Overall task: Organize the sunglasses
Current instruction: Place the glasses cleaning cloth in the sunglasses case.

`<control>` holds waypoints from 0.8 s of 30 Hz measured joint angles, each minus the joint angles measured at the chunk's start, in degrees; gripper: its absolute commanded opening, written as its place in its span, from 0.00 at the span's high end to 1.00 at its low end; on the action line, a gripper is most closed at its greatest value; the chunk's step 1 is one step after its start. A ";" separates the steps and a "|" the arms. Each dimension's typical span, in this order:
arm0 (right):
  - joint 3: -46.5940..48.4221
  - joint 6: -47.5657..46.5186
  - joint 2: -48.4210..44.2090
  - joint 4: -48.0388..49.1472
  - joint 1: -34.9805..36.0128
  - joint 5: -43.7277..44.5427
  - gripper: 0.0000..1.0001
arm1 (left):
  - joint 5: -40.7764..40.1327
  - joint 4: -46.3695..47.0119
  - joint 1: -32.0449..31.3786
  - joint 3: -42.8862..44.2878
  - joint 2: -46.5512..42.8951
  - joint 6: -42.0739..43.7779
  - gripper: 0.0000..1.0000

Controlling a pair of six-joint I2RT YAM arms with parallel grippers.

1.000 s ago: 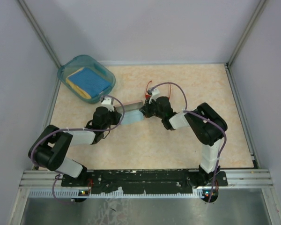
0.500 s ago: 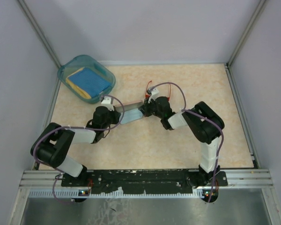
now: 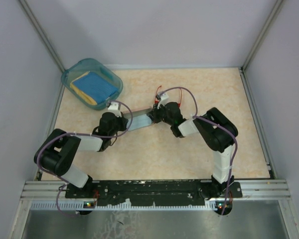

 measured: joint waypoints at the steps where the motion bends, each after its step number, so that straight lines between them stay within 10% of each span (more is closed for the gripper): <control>1: 0.00 0.00 0.00 0.07 0.00 0.00 1.00 | -0.04 0.09 0.02 0.02 0.02 0.00 1.00; 24: 0.00 -0.42 0.11 0.15 0.00 0.07 1.00 | -0.44 0.11 0.11 0.94 1.01 0.20 1.00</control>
